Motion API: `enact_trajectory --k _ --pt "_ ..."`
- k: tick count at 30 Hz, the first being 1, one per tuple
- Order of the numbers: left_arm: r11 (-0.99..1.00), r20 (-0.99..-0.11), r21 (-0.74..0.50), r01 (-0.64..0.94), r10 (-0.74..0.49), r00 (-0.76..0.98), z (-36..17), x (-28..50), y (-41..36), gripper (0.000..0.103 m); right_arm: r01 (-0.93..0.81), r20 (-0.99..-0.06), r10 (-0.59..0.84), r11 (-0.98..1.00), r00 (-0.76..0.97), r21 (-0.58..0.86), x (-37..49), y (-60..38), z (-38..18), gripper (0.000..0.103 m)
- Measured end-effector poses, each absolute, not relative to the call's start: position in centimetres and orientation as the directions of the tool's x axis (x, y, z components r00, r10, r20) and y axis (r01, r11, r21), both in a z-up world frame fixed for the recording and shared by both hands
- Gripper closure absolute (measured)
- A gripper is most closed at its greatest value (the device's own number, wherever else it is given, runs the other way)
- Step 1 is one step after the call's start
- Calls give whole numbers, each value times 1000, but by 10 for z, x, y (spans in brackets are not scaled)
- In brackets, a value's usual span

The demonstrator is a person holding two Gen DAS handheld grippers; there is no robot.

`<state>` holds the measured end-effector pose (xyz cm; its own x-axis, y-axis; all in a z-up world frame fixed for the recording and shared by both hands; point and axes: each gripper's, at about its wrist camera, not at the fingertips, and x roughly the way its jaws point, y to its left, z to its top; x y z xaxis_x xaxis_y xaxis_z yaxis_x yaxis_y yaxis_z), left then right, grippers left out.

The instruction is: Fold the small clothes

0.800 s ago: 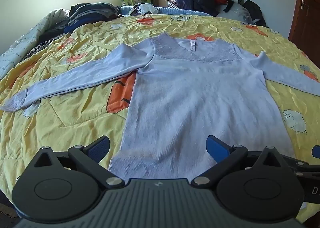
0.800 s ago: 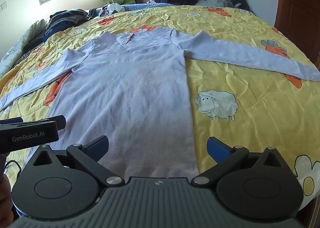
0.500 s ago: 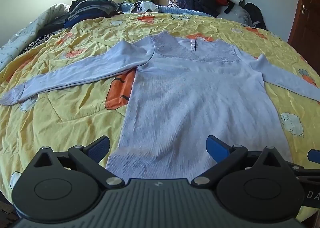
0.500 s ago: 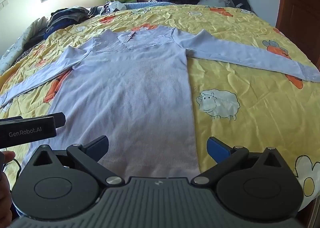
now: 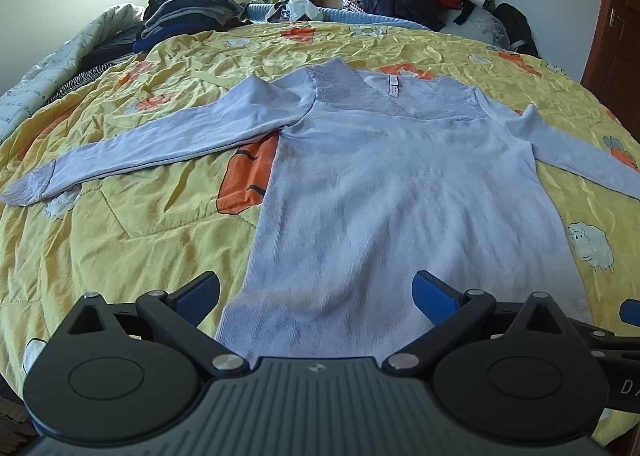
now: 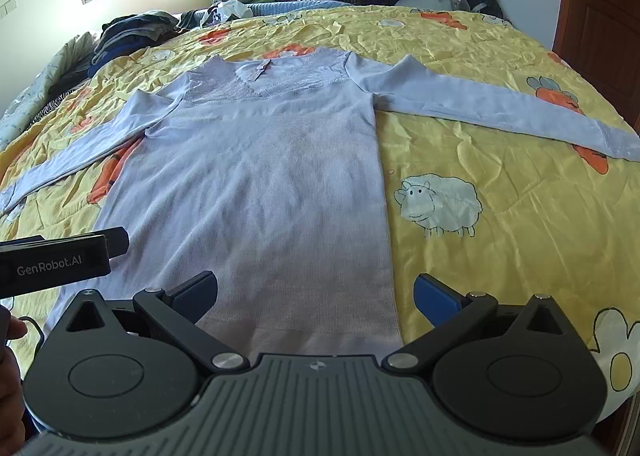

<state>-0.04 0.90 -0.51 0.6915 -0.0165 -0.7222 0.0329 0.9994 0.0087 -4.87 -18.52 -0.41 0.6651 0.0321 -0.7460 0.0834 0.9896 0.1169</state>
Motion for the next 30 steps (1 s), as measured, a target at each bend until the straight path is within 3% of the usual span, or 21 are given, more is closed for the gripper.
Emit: enact_trajectory --k 30 --pt "998 -744 31 49 -10 668 -12 -11 17 0 14 -763 74 994 642 109 -48 -174 -10 0"
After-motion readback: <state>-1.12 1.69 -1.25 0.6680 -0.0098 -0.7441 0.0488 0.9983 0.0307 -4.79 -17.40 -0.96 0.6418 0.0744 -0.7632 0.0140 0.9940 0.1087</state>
